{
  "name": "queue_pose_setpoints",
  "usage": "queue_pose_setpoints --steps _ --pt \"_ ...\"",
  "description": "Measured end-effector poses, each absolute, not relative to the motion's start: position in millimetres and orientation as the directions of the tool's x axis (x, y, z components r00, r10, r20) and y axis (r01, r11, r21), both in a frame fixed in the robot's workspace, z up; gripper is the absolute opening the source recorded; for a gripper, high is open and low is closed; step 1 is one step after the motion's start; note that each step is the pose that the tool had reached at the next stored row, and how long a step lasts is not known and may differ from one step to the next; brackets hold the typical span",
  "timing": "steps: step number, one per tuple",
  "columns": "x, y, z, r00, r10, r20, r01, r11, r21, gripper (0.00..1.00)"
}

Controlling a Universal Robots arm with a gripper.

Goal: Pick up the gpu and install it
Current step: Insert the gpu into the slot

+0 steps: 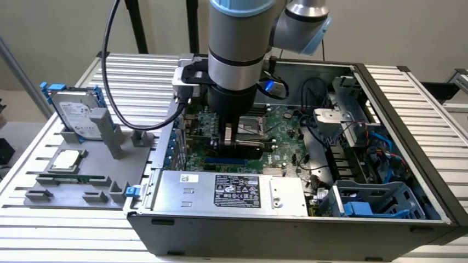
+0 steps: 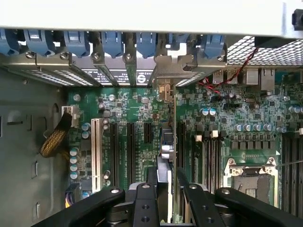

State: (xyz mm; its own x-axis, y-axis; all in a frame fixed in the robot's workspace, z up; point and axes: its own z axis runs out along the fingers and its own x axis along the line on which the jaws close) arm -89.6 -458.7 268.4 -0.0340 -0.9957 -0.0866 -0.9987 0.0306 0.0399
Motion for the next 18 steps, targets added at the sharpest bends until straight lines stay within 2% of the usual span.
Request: queue_pose_setpoints --steps 18 --pt "-91.1 -458.7 261.1 -0.035 -0.996 -0.087 -0.998 0.030 0.051 0.00"
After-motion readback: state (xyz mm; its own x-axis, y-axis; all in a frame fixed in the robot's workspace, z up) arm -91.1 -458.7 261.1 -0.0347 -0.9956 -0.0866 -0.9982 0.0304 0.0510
